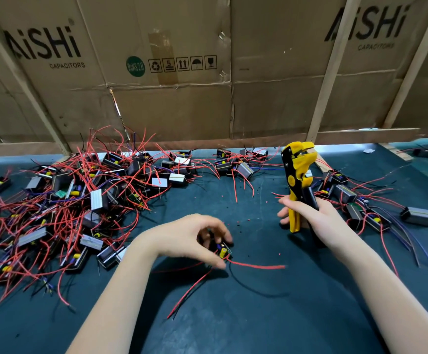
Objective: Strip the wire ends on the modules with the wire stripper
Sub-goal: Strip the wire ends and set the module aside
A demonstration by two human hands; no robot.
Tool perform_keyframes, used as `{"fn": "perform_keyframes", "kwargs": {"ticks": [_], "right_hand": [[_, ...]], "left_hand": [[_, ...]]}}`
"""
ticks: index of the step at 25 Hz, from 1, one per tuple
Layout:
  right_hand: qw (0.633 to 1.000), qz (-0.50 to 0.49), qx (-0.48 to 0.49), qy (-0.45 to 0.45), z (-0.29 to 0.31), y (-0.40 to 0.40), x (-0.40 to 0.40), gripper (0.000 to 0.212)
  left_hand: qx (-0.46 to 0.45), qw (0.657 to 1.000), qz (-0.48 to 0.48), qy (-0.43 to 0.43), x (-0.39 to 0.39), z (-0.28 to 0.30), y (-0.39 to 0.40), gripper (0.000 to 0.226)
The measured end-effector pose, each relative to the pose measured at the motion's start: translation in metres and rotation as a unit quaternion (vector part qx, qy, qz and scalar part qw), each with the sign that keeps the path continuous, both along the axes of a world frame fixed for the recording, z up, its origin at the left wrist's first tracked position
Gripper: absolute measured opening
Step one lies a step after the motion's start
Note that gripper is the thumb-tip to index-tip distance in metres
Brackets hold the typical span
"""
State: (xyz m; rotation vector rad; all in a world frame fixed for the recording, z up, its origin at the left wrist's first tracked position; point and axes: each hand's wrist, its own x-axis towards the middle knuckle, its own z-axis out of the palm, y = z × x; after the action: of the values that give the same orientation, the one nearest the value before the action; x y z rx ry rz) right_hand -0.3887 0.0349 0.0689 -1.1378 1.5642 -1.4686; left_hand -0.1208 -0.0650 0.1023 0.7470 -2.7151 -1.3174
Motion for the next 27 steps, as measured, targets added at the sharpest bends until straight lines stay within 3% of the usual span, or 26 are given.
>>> {"fn": "perform_keyframes", "kwargs": {"ticks": [3,7,11,13,15,16,19,22,27], "right_hand": [[1.0,-0.001,0.003,-0.002,0.0,0.0,0.0,0.025],[1.0,-0.004,0.007,0.0,0.0,-0.002,0.0,0.026],[1.0,-0.003,0.009,0.003,0.0,-0.001,-0.001,0.03],[1.0,-0.003,0.009,0.003,0.0,-0.001,0.0,0.03],[1.0,-0.004,0.008,0.001,0.001,-0.001,0.0,0.033],[1.0,-0.004,0.008,0.001,0.001,0.0,0.001,0.033],[1.0,-0.001,0.009,-0.001,0.002,0.0,0.001,0.029],[1.0,-0.003,0.009,-0.001,0.002,0.0,0.001,0.026],[1.0,-0.001,0.007,-0.001,0.004,0.001,0.002,0.025]], "left_hand": [[-0.065,0.997,0.003,-0.034,-0.003,-0.004,0.0,0.032],[-0.011,0.998,0.069,0.009,-0.002,-0.003,-0.003,0.023],[0.013,0.989,0.144,0.012,-0.003,-0.004,-0.003,0.034],[-0.054,0.986,0.154,-0.037,-0.005,-0.005,-0.001,0.041],[-0.178,0.968,0.176,-0.024,-0.006,-0.005,-0.002,0.037],[-0.202,0.963,0.176,0.03,-0.006,-0.003,-0.003,0.032],[-0.132,0.974,0.09,0.16,-0.006,0.004,-0.001,0.014],[-0.096,0.988,0.028,0.118,-0.011,-0.001,0.005,0.007],[-0.139,0.987,0.029,0.077,-0.017,-0.004,0.01,0.005]]}}
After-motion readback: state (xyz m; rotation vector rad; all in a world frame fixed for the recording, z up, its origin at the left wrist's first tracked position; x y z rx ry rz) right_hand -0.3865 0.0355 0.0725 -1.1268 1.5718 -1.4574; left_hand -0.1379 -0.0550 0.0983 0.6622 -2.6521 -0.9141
